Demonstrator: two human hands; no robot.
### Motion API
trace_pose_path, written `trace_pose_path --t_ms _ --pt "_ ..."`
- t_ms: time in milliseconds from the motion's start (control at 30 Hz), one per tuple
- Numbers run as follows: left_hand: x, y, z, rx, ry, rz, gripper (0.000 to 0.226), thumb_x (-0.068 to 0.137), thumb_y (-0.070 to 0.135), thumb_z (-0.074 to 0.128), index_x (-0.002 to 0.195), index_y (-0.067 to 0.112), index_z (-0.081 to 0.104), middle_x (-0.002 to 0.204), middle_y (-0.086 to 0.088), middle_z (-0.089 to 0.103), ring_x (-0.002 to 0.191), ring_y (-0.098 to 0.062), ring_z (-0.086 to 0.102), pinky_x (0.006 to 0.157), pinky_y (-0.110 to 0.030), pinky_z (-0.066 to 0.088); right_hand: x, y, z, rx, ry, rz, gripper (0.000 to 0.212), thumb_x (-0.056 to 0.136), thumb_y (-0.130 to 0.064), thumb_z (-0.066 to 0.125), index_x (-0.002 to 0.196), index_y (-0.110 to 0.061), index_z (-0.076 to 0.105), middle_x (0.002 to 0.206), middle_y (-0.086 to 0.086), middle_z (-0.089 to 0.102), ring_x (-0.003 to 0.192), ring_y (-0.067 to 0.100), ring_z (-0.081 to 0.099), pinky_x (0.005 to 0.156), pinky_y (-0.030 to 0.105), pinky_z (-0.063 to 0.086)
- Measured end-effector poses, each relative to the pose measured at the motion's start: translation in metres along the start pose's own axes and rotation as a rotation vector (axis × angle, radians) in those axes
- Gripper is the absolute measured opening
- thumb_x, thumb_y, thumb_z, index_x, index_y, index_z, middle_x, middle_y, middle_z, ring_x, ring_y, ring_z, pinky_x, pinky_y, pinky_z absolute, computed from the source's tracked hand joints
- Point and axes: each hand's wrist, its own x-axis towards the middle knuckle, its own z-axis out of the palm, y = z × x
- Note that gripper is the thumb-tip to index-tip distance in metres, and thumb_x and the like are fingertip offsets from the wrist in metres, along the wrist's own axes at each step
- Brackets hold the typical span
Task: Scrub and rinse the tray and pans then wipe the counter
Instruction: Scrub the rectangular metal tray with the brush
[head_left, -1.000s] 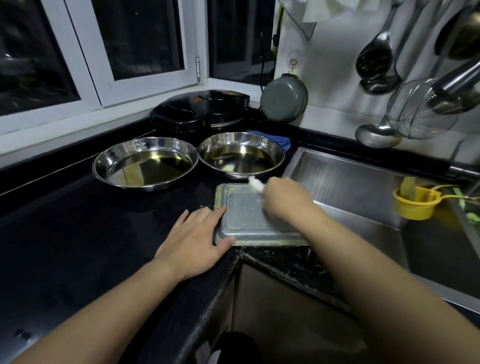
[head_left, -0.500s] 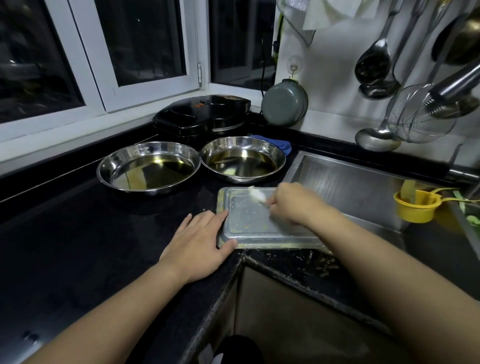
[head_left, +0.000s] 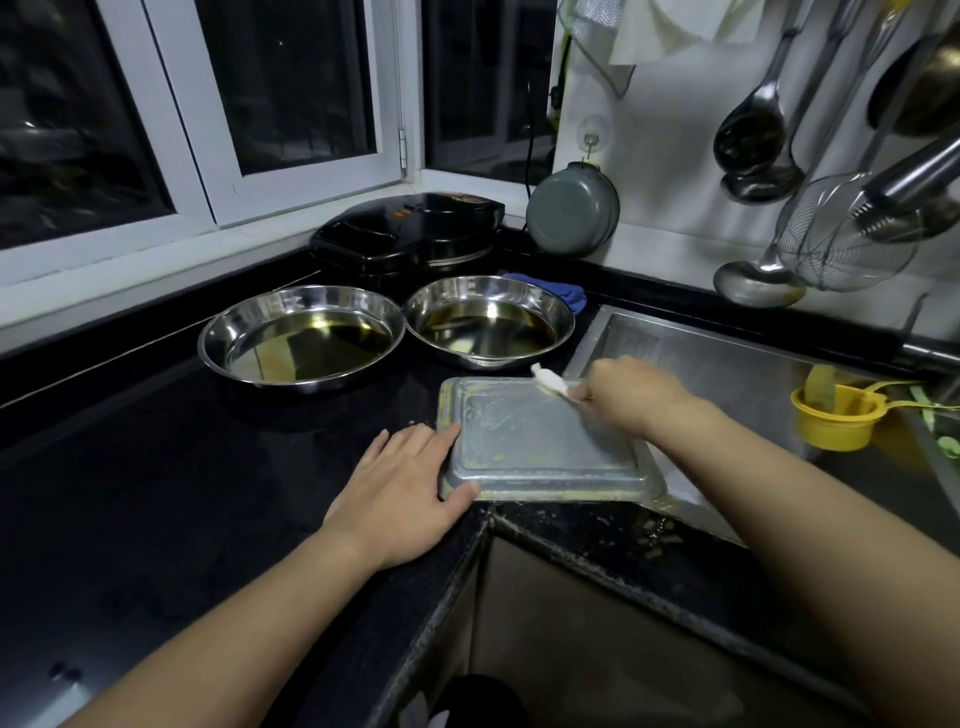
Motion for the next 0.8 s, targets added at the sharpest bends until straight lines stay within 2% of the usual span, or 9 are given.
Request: trace_pose_path --t_ms 100,233,300,400,467,533,633,733,800 --pt "0.001 -0.001 0.0 0.009 0.002 0.001 0.075 0.098 0.068 0.036 0.162 0.031 0.018 0.138 0.014 0.042 0.147 -0.012 0.028 0.128 -0.04 0.01 -0.005 -0.003 0.004 0.004 -0.01 -0.011 0.023 0.101 -0.031 0.05 0.108 -0.022 0.071 0.08 -0.001 0.058 0.072 0.018 0.058 0.061 0.032 0.044" --pt "0.002 -0.001 0.0 0.014 0.007 0.006 0.075 0.098 0.068 0.036 0.161 0.031 0.019 0.138 0.014 0.042 0.146 -0.012 0.029 0.127 -0.04 0.012 -0.041 -0.038 0.004 0.237 -0.143 -0.291 0.029 0.1 -0.034 0.057 0.127 -0.039 0.067 0.102 -0.009 0.069 0.094 0.016 0.062 0.088 0.032 0.05" --pt "0.002 -0.002 0.001 0.017 0.01 0.007 0.075 0.098 0.068 0.036 0.161 0.031 0.02 0.139 0.013 0.042 0.146 -0.013 0.029 0.127 -0.04 0.012 -0.044 -0.037 0.001 0.198 -0.164 -0.331 0.032 0.1 -0.035 0.057 0.13 -0.041 0.064 0.103 -0.009 0.069 0.092 0.016 0.061 0.081 0.029 0.047" --pt "0.002 -0.002 0.002 0.016 0.005 0.005 0.076 0.098 0.068 0.035 0.162 0.031 0.018 0.139 0.013 0.042 0.146 -0.012 0.029 0.127 -0.04 0.011 -0.022 -0.006 0.0 0.08 -0.083 -0.16 0.025 0.101 -0.041 0.052 0.117 -0.038 0.071 0.082 -0.008 0.064 0.067 0.012 0.056 0.057 0.028 0.042" --pt "0.001 -0.002 0.001 0.017 0.007 0.003 0.076 0.098 0.068 0.034 0.162 0.031 0.018 0.138 0.014 0.042 0.146 -0.011 0.028 0.127 -0.039 0.01 -0.012 0.012 -0.002 0.045 -0.005 -0.026 0.026 0.1 -0.04 0.053 0.112 -0.031 0.073 0.08 -0.003 0.06 0.069 0.018 0.057 0.059 0.032 0.042" --pt "0.001 -0.001 0.0 0.017 0.006 0.003 0.076 0.098 0.068 0.034 0.162 0.031 0.018 0.137 0.015 0.042 0.146 -0.011 0.028 0.127 -0.039 0.01 -0.01 0.017 0.0 0.011 0.032 0.008 0.024 0.097 -0.026 0.055 0.112 -0.028 0.074 0.083 0.0 0.059 0.072 0.021 0.057 0.062 0.033 0.042" --pt "0.002 -0.001 0.0 0.017 0.005 0.002 0.076 0.098 0.069 0.034 0.162 0.031 0.018 0.137 0.015 0.042 0.145 -0.011 0.029 0.127 -0.039 0.011 -0.027 0.003 0.005 -0.015 0.049 -0.099 0.032 0.093 -0.017 0.056 0.116 -0.032 0.072 0.081 -0.002 0.058 0.073 0.017 0.057 0.059 0.032 0.045" --pt "0.002 -0.001 0.0 0.022 0.011 0.004 0.076 0.098 0.068 0.034 0.162 0.03 0.018 0.138 0.014 0.042 0.145 -0.012 0.029 0.127 -0.039 0.011 -0.057 -0.008 0.016 0.078 -0.01 -0.324 0.04 0.099 -0.028 0.053 0.131 -0.051 0.058 0.098 -0.005 0.069 0.085 0.02 0.063 0.073 0.038 0.054" --pt "0.002 -0.001 0.001 0.022 0.014 0.002 0.076 0.098 0.068 0.035 0.162 0.03 0.019 0.139 0.013 0.042 0.146 -0.012 0.028 0.127 -0.039 0.011 -0.067 -0.01 0.016 0.076 -0.014 -0.406 0.036 0.101 -0.036 0.05 0.132 -0.052 0.056 0.102 -0.008 0.07 0.091 0.021 0.063 0.076 0.038 0.052"
